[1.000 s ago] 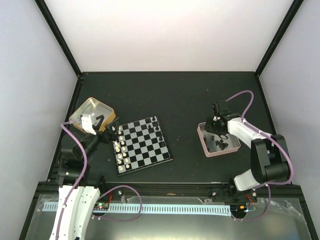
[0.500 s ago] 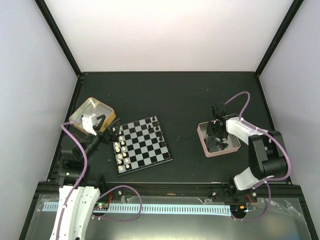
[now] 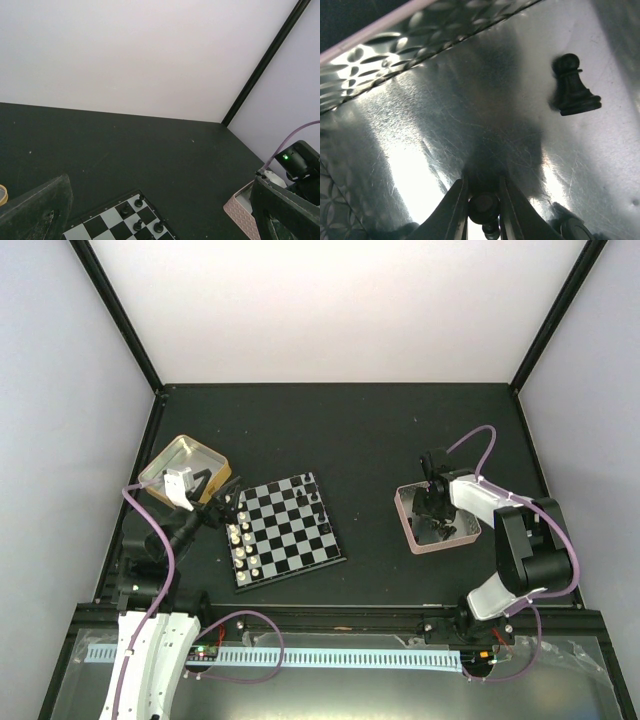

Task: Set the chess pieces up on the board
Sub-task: Pick up the chess piece from the storage box.

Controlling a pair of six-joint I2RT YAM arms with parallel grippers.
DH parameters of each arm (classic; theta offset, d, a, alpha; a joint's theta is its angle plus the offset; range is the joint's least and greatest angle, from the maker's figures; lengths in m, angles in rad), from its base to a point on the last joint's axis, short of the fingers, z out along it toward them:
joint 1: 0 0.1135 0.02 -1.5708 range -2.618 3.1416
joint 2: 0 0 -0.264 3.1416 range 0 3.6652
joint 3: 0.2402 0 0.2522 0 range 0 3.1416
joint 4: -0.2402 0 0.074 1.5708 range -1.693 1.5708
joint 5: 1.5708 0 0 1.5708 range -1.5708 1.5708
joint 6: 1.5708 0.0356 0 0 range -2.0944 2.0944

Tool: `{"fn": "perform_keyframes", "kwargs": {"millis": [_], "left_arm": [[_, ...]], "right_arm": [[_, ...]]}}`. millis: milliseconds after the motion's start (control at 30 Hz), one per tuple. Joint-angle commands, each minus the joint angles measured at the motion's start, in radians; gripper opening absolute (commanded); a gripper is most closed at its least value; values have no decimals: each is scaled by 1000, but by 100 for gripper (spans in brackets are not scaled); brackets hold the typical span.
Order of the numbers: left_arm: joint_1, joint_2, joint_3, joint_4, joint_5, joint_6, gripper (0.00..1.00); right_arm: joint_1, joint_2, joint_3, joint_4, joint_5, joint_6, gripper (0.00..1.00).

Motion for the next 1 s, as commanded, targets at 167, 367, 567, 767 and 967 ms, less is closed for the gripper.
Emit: {"fn": "perform_keyframes", "kwargs": {"millis": [167,367,567,767,967], "left_arm": [[8,-9,6,24,13,13,99],[5,17,0,46,60,0,99],[-13,96,15,62,106,-47,99],[-146,181,-2,107,15,-140,96],[-464,318,-23,185,-216,-213,89]], "right_arm": [[7,-12,-21,1,6,27,11],[7,-162,-52,99,-132,136,12],[9,-313,-95,227,-323,342,12],[51,-429,-170,401,-456,614,12],[193,-452,-232,598,-472,894,12]]}}
